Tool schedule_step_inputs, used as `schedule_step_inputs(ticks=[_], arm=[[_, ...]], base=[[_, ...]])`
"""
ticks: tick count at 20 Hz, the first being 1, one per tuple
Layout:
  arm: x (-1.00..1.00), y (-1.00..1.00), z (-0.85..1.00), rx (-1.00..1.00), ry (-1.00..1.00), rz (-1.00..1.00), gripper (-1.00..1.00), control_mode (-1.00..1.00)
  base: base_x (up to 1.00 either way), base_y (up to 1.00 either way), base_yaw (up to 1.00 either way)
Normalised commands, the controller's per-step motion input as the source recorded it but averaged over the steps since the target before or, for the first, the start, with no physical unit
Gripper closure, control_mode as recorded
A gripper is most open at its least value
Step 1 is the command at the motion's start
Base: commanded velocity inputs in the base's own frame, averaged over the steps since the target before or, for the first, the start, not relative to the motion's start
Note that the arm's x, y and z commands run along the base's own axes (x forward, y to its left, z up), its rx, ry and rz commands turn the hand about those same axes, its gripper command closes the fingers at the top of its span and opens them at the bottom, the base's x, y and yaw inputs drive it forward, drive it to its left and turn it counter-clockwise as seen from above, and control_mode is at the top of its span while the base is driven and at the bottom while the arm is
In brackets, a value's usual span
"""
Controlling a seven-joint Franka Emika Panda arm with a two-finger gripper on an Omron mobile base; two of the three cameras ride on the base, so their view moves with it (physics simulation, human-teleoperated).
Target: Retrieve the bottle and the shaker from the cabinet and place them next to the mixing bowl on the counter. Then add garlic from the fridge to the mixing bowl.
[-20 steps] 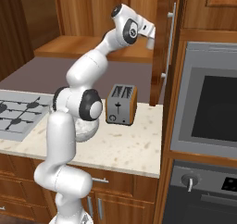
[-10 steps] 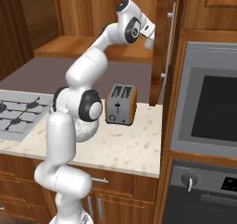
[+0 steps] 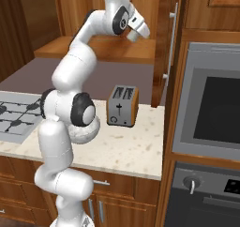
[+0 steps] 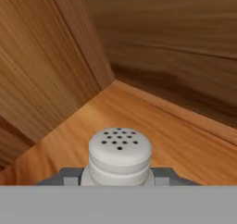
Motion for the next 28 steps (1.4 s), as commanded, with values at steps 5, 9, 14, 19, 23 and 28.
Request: schedule_step_inputs(ticks=[5,9,14,19,23,28], arm=[[-1.00,0.33,-0.20,-0.03,-0.55,0.10,1.00,-1.00],[-1.00,0.15,-0.36,-0.05,-0.62,0.12,1.00,-1.00],[-1.00,0.32,-0.06,-0.07,-0.44,0.12,1.00,-1.00],[-0.96,0.59,0.70,-0.08,-0.09,0.14,1.00,-1.00],[-0.87,0.63,0.78,-0.14,0.00,0.08,1.00,-1.00],[-0.85,0.56,0.13,-0.15,-0.01,-0.06,1.00,-1.00]], base=[[0.00,0.00,0.00],[0.00,0.00,0.00],[0.00,0.00,0.00],[0.00,0.00,0.00],[0.00,0.00,0.00],[0.00,0.00,0.00]])
